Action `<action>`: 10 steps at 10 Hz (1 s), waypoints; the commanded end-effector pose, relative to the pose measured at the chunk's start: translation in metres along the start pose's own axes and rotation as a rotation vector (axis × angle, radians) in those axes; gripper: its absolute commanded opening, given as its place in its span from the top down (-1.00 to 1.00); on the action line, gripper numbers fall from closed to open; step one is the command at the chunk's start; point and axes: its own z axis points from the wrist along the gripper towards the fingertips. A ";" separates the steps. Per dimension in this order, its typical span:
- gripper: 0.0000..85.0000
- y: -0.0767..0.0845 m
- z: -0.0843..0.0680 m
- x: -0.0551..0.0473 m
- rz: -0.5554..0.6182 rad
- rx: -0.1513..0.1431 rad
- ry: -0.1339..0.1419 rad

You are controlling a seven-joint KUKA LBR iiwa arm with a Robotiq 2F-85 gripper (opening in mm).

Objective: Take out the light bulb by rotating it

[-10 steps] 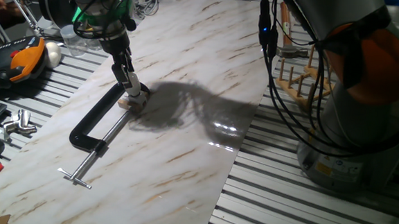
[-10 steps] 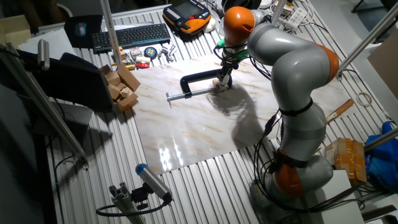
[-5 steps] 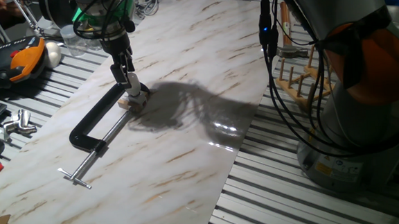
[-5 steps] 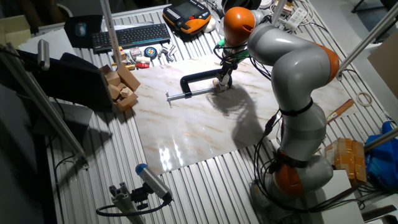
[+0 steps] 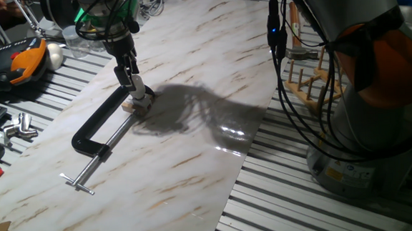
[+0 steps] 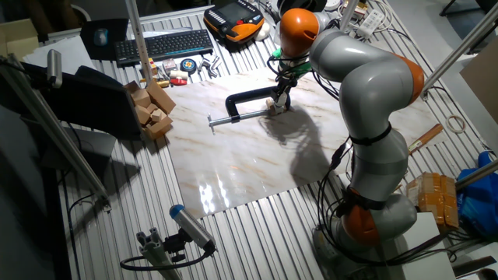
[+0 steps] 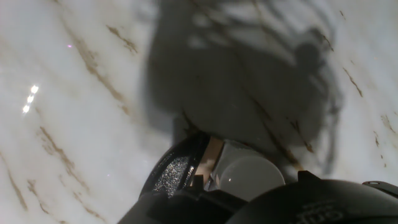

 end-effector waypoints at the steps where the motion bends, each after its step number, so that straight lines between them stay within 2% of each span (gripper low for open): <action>1: -0.60 0.000 0.000 0.000 0.000 0.000 0.000; 10: -0.60 0.000 0.000 0.000 -0.013 0.005 0.000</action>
